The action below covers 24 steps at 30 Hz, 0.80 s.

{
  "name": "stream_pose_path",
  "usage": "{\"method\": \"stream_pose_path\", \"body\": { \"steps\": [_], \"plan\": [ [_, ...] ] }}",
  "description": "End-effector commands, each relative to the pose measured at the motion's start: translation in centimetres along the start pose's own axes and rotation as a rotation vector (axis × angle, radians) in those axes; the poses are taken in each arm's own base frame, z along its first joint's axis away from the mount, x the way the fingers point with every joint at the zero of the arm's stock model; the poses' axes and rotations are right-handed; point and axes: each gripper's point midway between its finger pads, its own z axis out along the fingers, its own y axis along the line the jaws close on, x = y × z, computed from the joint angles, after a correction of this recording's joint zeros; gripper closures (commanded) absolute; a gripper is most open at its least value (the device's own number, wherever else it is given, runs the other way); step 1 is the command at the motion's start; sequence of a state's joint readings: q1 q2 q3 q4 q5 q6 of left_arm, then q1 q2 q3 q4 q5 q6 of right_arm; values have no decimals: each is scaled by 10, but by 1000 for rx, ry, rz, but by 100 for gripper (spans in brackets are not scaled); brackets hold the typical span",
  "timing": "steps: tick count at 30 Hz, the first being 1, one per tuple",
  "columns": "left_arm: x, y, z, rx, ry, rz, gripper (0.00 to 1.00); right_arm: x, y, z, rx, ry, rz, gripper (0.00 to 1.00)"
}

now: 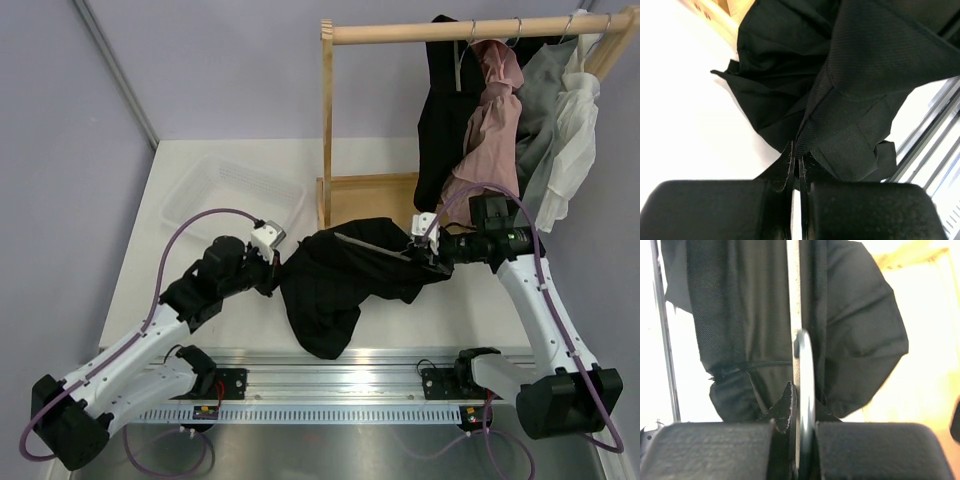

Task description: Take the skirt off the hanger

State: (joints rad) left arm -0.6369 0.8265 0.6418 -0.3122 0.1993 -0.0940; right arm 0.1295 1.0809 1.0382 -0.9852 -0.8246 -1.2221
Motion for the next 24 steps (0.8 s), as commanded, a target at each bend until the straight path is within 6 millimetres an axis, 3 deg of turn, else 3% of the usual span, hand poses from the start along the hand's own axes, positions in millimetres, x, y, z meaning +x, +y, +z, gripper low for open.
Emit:
{"method": "stream_pose_path", "body": {
  "steps": [1,5,10,12,15,18,24],
  "plan": [
    [12,39,-6,-184,68,-76,100,15,-37,-29,150,72,53,100],
    [21,43,0,-184,104,-125,100,10,-46,-41,182,28,97,100],
    [34,31,12,-104,163,-146,100,-12,-43,-38,155,-80,136,100],
    [35,25,17,-62,182,-150,100,-22,-48,-40,156,-117,130,100],
    [19,16,18,-8,117,-125,100,-40,-49,-41,151,-196,146,100],
    [25,27,20,-65,186,-128,100,-59,-37,-44,82,-269,169,100],
    [53,43,25,-124,266,-217,100,-77,-24,-50,36,-332,74,100]
  ]
}}
